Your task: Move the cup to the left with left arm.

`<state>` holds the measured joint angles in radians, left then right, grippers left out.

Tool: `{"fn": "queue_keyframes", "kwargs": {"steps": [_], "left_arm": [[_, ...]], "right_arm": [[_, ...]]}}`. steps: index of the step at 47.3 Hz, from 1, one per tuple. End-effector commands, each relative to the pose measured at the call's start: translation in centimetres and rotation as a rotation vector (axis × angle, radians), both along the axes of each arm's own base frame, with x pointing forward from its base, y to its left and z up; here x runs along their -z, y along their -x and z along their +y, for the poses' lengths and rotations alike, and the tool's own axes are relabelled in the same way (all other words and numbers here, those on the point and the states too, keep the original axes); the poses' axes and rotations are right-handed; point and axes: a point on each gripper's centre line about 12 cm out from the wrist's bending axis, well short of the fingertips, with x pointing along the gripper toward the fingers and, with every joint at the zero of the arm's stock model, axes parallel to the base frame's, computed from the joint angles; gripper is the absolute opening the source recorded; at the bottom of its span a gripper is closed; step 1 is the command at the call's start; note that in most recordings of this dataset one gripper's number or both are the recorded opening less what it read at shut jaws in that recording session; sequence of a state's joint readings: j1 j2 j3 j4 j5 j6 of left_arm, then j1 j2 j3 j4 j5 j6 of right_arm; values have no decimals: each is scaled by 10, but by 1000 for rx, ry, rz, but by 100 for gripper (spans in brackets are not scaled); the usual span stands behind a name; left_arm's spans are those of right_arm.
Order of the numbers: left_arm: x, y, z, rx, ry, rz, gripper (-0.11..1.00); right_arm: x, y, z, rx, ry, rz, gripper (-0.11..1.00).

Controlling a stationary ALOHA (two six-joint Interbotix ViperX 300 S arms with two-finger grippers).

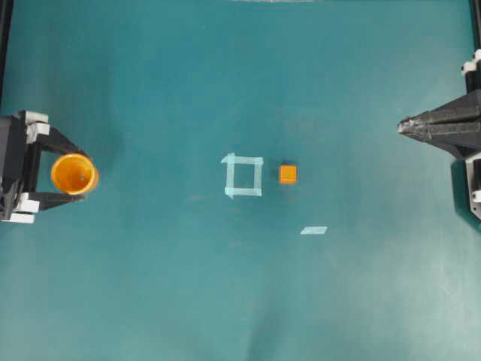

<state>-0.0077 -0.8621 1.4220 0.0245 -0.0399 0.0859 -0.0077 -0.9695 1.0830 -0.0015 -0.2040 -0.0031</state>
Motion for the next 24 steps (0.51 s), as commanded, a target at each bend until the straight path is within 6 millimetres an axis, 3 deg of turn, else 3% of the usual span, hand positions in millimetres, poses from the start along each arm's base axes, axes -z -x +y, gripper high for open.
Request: {"fn": "queue_keyframes", "kwargs": {"steps": [1,24], "left_arm": [[-3,-3,3,-24,8,-11,71],[-3,-2,7,-53,21,-11,71]], "right_arm": [[-11,-2,0,2,-1,-26,-1],[-9,-2,0,1,-4,-15,-1]]}}
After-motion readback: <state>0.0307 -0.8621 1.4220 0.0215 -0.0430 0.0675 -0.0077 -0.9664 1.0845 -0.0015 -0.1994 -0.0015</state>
